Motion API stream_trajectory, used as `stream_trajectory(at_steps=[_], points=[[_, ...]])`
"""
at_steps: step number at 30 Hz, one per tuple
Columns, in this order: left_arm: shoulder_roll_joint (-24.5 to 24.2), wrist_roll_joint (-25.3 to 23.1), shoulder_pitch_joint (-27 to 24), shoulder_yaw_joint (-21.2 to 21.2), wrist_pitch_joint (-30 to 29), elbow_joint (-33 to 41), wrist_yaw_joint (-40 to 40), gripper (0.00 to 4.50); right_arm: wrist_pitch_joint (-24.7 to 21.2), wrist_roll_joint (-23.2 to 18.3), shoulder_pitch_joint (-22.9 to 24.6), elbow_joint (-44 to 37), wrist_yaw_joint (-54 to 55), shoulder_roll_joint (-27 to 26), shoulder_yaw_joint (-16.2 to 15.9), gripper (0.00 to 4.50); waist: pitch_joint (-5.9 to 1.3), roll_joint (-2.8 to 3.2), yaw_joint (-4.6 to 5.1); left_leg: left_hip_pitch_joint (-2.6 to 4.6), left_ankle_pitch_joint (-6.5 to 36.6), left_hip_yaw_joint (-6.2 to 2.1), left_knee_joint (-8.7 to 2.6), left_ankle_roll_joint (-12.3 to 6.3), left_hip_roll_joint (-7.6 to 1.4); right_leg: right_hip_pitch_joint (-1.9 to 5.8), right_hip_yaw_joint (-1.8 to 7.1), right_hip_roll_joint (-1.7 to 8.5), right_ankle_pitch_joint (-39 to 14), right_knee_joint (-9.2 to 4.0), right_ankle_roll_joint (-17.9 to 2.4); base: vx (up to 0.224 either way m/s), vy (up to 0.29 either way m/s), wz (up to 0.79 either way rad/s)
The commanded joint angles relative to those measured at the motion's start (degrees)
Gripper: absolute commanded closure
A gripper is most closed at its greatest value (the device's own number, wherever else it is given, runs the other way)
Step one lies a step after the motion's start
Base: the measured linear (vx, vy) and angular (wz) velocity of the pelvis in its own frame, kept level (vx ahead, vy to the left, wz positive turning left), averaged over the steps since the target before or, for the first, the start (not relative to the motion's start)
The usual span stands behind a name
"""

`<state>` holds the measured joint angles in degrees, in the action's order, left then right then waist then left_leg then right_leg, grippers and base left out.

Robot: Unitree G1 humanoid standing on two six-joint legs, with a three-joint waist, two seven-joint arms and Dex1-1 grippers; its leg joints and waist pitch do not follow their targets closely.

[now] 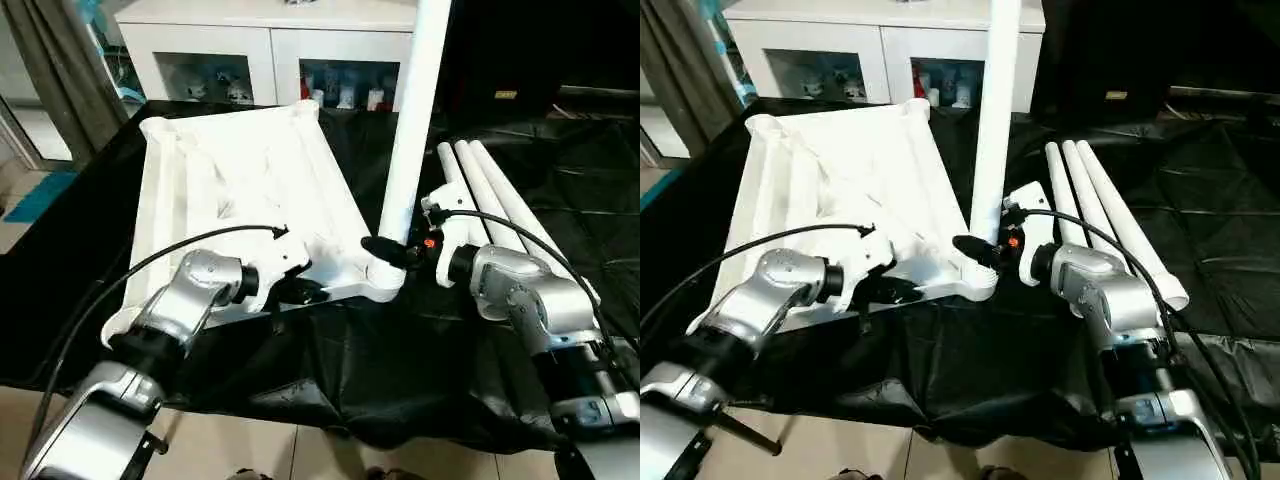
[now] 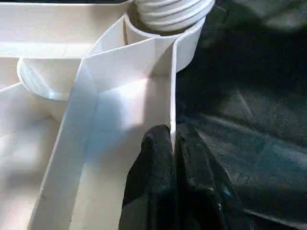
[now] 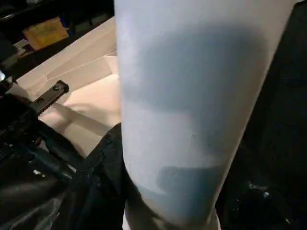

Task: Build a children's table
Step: Insert table leg to table base

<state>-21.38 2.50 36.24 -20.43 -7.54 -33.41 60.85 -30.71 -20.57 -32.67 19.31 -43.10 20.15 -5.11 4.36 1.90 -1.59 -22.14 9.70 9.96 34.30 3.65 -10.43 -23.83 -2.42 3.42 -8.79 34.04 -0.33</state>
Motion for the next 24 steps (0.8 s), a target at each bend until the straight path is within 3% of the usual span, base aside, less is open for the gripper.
stream_trajectory(at_steps=[1,14,19,24], points=[[-0.61,0.09,-1.41,0.18,0.27,1.19,0.54,4.5,0.66,1.54,-0.42,1.76,-0.73,0.54,-0.68,2.59,-3.85,-1.12,0.08,0.88,11.49,-0.32,-3.94,-3.32,-2.08,2.94,2.17,3.94,-18.54,-4.23,-11.96,0.0,0.0,0.0],[-0.83,-0.22,-2.18,0.89,-0.86,4.34,0.42,4.5,2.45,2.53,0.17,4.67,-2.11,-0.37,-1.14,2.59,-3.85,-1.19,0.06,0.96,11.58,-0.3,-4.05,-3.32,-2.15,2.88,2.19,3.88,-17.66,-4.12,-12.17,0.0,0.0,0.0],[-0.77,-0.22,-2.31,1.27,-1.11,4.51,-0.21,4.5,3.81,0.97,2.14,6.05,-0.12,-2.24,1.44,2.59,-3.76,-1.23,0.15,1.07,13.26,-0.3,-4.13,-2.8,-2.08,2.78,2.2,3.94,-19.89,-4.46,-11.67,0.0,0.0,0.0],[-0.47,-0.1,-2.23,1.89,-1.52,4.49,-0.98,4.5,5.04,0.47,5.82,5.57,-0.62,-3.25,1.69,2.59,-3.74,-1.08,0.12,1.06,13.88,-0.38,-4.31,-2.66,-2.19,2.73,2.22,3.92,-19.8,-4.5,-11.43,0.0,0.0,0.0]])
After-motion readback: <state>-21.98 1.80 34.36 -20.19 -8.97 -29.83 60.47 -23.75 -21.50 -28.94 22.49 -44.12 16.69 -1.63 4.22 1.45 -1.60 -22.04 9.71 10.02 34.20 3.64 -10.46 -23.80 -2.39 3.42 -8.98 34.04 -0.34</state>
